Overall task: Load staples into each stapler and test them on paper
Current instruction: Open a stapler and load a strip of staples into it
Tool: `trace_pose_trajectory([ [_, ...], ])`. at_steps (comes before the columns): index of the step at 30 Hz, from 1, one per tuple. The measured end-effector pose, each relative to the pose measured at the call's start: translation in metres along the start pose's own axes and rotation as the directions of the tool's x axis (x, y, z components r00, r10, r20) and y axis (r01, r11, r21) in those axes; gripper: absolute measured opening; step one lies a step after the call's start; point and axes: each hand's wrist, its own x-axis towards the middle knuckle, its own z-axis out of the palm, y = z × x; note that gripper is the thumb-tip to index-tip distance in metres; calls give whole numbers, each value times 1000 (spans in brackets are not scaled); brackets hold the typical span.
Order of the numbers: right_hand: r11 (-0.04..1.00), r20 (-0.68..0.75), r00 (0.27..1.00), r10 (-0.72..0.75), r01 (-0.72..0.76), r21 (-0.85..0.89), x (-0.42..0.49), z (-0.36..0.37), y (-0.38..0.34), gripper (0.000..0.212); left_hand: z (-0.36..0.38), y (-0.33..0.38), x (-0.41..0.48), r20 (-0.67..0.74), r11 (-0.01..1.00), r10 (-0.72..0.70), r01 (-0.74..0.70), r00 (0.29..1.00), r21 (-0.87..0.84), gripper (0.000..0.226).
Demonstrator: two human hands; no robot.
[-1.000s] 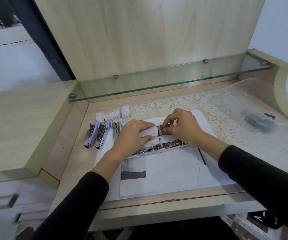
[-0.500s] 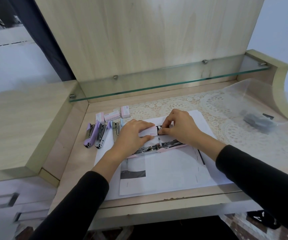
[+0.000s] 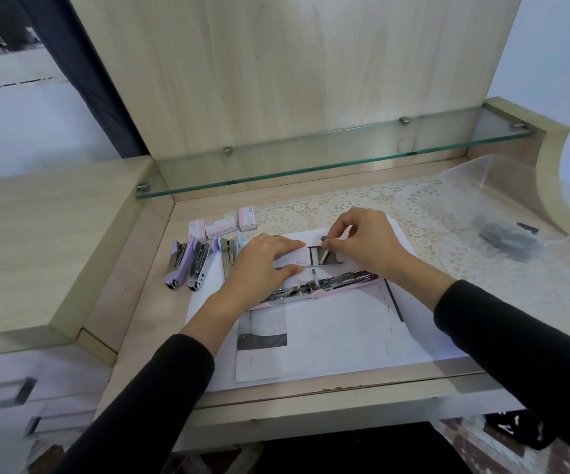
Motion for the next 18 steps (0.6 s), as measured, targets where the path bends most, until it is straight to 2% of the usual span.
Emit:
trace_pose_trajectory([
  [5,995,29,1000,5,-2,-100,2,1,4,13,1,-1,1,6,1000,-3,3,1000,4,38],
  [12,999,-58,998,-5,7,43,5,-1,10,13,1,-2,1,8,1000,-2,2,1000,-7,38],
  [14,998,-45,999,-9,12,69,5,-4,12,18,1,-1,1,9,1000,-8,8,1000,-15,38],
  [18,995,27,999,-18,15,95,3,-10,15,14,1,-1,1,12,1000,-9,9,1000,-12,38],
])
